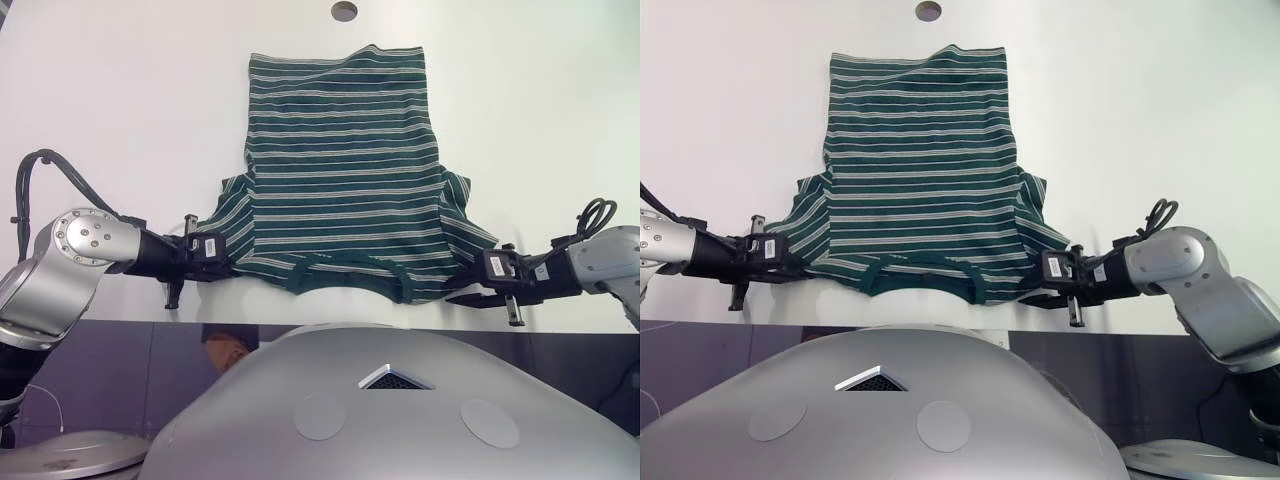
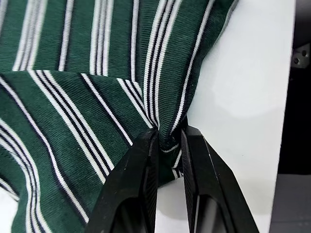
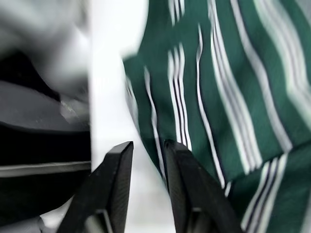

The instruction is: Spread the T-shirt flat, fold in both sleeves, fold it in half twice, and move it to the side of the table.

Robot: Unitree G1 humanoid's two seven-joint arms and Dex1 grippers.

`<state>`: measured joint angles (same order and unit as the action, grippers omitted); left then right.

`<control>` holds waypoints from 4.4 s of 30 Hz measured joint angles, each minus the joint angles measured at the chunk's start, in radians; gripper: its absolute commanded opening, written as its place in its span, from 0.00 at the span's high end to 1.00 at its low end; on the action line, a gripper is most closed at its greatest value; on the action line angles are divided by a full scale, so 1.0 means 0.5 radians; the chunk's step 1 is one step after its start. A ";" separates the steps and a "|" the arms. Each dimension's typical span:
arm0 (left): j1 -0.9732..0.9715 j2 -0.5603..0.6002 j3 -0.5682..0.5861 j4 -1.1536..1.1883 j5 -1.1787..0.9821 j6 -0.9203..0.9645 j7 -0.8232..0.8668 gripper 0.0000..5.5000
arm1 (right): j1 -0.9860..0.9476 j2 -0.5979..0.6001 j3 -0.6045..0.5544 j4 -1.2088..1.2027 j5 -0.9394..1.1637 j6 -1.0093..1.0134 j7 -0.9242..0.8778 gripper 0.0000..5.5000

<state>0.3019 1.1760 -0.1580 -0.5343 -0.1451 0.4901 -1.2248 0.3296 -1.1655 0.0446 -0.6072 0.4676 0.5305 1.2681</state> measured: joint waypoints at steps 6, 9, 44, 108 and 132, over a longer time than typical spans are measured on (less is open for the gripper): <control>-0.249 0.102 0.167 0.081 -0.178 0.136 -0.148 0.77 | -0.625 0.148 -0.410 0.225 0.709 0.365 -0.069 0.77; -0.419 -0.009 0.163 0.237 -0.296 0.135 -0.185 0.77 | -0.998 0.408 -0.270 0.471 0.580 0.379 -0.347 0.81; -0.928 -0.739 0.624 1.248 -0.531 0.495 0.518 0.72 | -1.387 1.667 -0.028 1.939 -0.875 -1.272 -2.194 1.00; -0.633 -1.160 0.158 0.668 -0.786 0.532 0.696 0.84 | -0.238 0.717 -0.298 0.968 -0.393 0.009 -1.203 1.00; -0.764 -1.190 0.029 0.829 -0.581 0.304 0.698 0.80 | -0.502 0.910 0.210 0.243 -0.202 0.305 -1.010 0.72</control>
<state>-0.0800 0.5808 -0.1437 -0.1199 -0.4355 0.6419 -0.8757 0.0787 -0.7107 0.1497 -0.4856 0.3664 0.6830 0.7633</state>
